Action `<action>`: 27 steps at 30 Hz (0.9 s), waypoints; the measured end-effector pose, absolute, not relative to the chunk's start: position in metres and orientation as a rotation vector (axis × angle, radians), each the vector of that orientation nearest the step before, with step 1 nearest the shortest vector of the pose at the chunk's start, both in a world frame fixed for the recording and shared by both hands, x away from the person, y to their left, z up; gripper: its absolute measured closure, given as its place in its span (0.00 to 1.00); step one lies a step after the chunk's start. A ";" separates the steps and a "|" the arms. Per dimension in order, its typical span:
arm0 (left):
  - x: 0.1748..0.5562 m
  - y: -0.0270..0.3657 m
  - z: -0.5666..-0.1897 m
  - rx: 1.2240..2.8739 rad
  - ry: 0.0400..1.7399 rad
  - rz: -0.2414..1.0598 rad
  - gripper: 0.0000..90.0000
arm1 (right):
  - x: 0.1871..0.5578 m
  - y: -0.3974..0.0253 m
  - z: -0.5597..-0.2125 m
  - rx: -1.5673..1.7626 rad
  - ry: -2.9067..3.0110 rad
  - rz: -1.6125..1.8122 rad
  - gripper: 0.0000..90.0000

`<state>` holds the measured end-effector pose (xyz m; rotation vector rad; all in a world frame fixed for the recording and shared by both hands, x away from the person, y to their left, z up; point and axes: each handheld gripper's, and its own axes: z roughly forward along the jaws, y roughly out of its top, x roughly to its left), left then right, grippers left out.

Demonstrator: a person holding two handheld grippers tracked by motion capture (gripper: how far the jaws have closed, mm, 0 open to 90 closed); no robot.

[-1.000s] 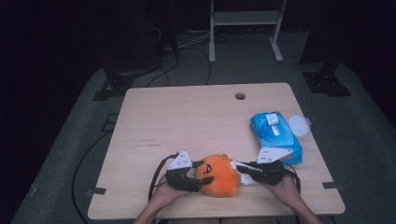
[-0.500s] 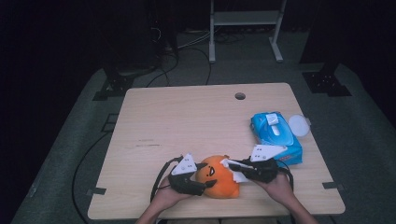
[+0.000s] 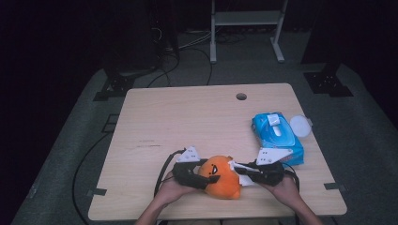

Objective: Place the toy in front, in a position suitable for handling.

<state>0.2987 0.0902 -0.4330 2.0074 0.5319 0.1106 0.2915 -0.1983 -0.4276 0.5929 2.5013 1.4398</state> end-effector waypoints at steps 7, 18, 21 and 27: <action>0.288 0.076 -0.427 1.954 0.453 0.362 0.47 | 0.298 -0.192 -0.408 0.589 2.428 1.546 0.92; 0.297 0.084 -0.430 1.980 0.527 0.129 0.07 | 0.284 -0.182 -0.422 0.497 2.504 1.521 0.92; 0.293 0.080 -0.436 2.017 0.512 0.147 0.18 | 0.275 -0.176 -0.419 0.447 2.503 1.497 0.92; 0.286 0.083 -0.435 2.040 0.466 0.205 0.31 | 0.285 -0.191 -0.416 0.528 2.442 1.453 0.92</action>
